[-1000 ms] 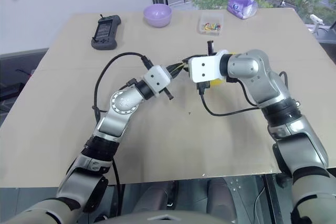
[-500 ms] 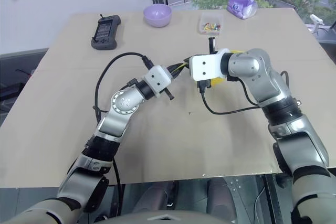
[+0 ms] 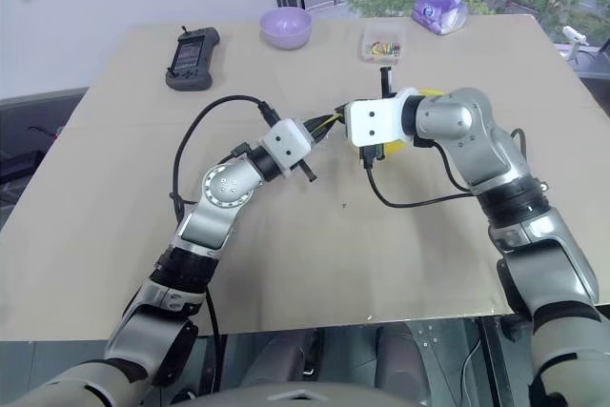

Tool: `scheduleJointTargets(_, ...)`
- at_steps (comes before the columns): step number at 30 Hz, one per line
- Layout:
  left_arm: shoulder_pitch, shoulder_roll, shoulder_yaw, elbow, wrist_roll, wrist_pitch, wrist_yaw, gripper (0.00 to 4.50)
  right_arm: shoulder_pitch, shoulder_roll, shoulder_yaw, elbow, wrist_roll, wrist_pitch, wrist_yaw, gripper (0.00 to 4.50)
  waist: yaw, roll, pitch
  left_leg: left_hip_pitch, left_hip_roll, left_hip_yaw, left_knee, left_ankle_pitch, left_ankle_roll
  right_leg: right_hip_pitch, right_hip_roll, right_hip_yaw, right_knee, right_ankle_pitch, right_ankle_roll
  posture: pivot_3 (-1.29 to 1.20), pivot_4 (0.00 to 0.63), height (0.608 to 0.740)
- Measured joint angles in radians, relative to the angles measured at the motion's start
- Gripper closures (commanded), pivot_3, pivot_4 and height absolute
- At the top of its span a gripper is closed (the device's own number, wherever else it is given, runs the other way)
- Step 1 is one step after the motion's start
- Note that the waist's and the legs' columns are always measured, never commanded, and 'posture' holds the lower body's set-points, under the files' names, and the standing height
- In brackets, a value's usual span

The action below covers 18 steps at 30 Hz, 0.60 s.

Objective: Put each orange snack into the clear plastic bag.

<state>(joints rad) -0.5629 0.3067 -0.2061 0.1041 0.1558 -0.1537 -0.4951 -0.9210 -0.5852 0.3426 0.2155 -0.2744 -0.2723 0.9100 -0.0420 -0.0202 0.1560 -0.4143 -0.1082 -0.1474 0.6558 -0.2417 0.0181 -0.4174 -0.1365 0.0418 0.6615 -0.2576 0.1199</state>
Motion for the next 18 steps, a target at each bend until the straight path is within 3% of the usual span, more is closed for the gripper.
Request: scheduleJointTargets(18,-0.068,0.051,0.002,0.107,0.097,-0.042,0.138,4.50,0.024,-0.168,-0.025,0.017,-0.018,0.052,-0.033,4.33,0.001,0.000,0.000,0.000,0.000,0.000,0.000,0.000,0.000,0.000,0.000,0.000,0.000,0.000,0.000,0.00,0.150,0.740)
